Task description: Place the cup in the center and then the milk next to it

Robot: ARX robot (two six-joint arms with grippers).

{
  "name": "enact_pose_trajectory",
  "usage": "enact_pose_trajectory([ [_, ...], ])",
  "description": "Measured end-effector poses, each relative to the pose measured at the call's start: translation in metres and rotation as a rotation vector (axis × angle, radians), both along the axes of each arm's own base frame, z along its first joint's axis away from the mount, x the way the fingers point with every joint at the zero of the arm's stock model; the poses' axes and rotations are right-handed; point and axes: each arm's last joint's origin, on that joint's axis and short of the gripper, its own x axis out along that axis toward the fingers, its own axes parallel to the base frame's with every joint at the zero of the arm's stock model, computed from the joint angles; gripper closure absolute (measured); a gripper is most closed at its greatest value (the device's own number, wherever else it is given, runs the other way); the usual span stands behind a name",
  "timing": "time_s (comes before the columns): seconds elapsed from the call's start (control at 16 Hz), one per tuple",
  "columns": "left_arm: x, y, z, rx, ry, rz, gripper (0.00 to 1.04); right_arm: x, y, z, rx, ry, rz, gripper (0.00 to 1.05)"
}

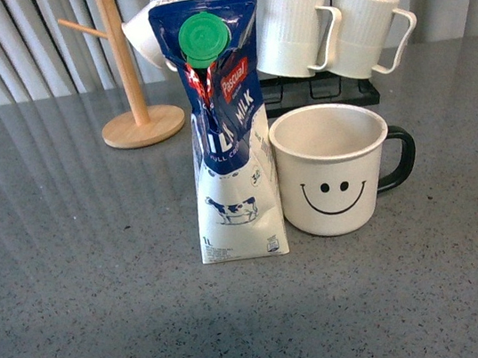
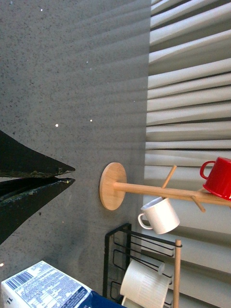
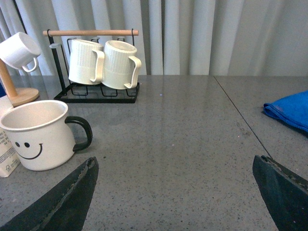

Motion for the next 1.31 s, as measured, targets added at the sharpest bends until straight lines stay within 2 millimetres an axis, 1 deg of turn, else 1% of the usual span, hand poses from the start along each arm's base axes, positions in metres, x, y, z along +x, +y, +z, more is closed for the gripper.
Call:
enact_pose_trajectory([
  [0.06,-0.005,0.009,-0.009,0.001,0.0,-0.013,1.04,0.0,0.0,0.0,0.0,0.0,0.0,0.07],
  [0.12,-0.01,0.012,-0.015,0.001,-0.004,0.01,1.04,0.0,0.0,0.0,0.0,0.0,0.0,0.07],
  [0.25,-0.018,0.01,-0.027,0.002,-0.001,-0.011,1.04,0.0,0.0,0.0,0.0,0.0,0.0,0.07],
  [0.44,-0.027,0.01,-0.038,0.002,0.002,-0.01,1.04,0.0,0.0,0.0,0.0,0.0,0.0,0.07],
  [0.69,-0.033,0.01,-0.044,0.002,-0.006,-0.01,1.04,0.0,0.0,0.0,0.0,0.0,0.0,0.07],
  [0.75,-0.035,0.01,-0.049,0.002,-0.008,-0.01,1.04,0.0,0.0,0.0,0.0,0.0,0.0,0.07],
  [1.06,-0.04,0.01,-0.049,0.002,-0.013,-0.011,1.04,0.0,0.0,0.0,0.0,0.0,0.0,0.07],
  [1.12,-0.046,0.01,-0.055,0.002,0.038,-0.013,1.04,0.0,0.0,0.0,0.0,0.0,0.0,0.07],
  [1.19,-0.05,0.01,-0.052,0.002,-0.005,-0.01,1.04,0.0,0.0,0.0,0.0,0.0,0.0,0.07],
  [1.31,-0.05,0.01,-0.052,0.003,0.0,-0.01,1.04,0.0,0.0,0.0,0.0,0.0,0.0,0.07],
])
